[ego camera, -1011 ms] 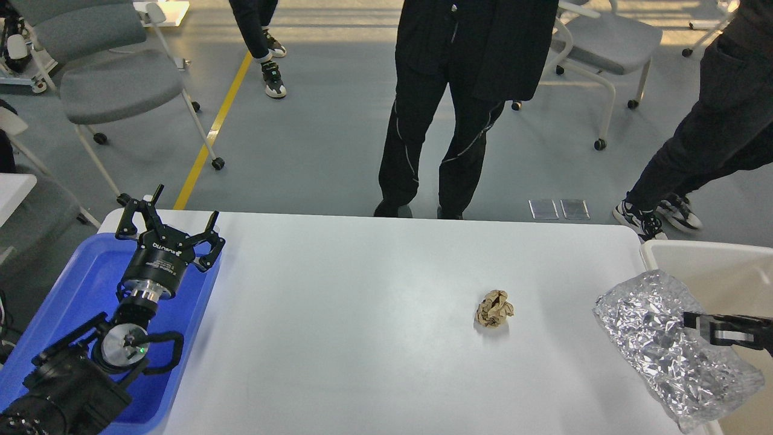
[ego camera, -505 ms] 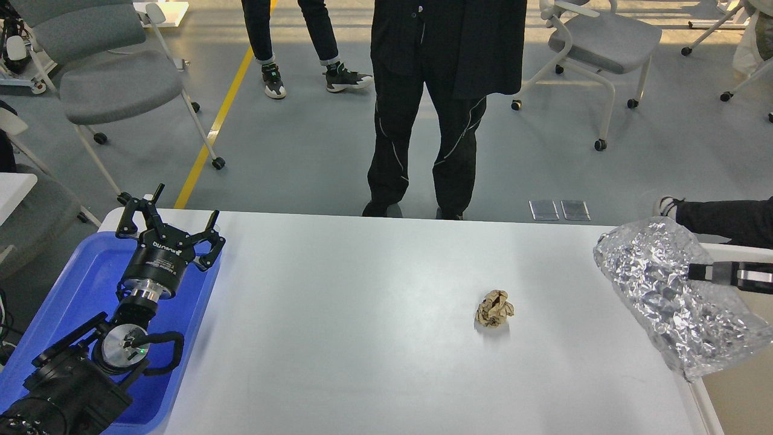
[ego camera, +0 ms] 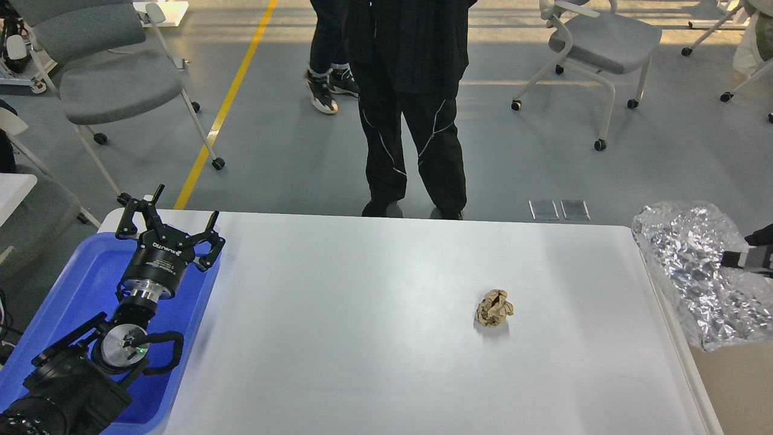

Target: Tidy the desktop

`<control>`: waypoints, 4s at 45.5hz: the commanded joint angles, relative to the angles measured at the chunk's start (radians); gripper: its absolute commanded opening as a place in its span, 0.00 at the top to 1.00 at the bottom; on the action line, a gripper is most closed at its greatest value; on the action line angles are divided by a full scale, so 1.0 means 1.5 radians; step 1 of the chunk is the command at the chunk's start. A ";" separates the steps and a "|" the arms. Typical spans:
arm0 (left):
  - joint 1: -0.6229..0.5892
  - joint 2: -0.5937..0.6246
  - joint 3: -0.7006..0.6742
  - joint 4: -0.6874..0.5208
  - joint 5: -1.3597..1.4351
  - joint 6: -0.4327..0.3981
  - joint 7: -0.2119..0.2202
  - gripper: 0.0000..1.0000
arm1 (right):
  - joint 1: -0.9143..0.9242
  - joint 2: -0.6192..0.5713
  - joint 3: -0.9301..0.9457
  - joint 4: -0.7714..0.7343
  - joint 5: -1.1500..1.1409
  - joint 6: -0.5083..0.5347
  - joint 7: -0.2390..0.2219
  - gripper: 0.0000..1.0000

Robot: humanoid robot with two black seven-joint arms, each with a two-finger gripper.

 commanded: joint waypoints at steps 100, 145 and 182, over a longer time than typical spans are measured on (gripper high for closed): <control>0.000 0.000 0.000 0.000 0.000 0.000 0.000 0.00 | -0.360 0.655 0.166 -0.950 0.646 -0.201 -0.107 1.00; 0.001 0.000 -0.002 0.000 -0.002 0.002 0.000 0.00 | -0.345 0.653 0.213 -0.949 0.647 -0.246 -0.107 0.01; 0.001 0.000 -0.002 0.001 -0.003 0.003 0.000 0.00 | -0.467 0.601 0.929 -0.487 0.504 -0.168 -0.102 0.00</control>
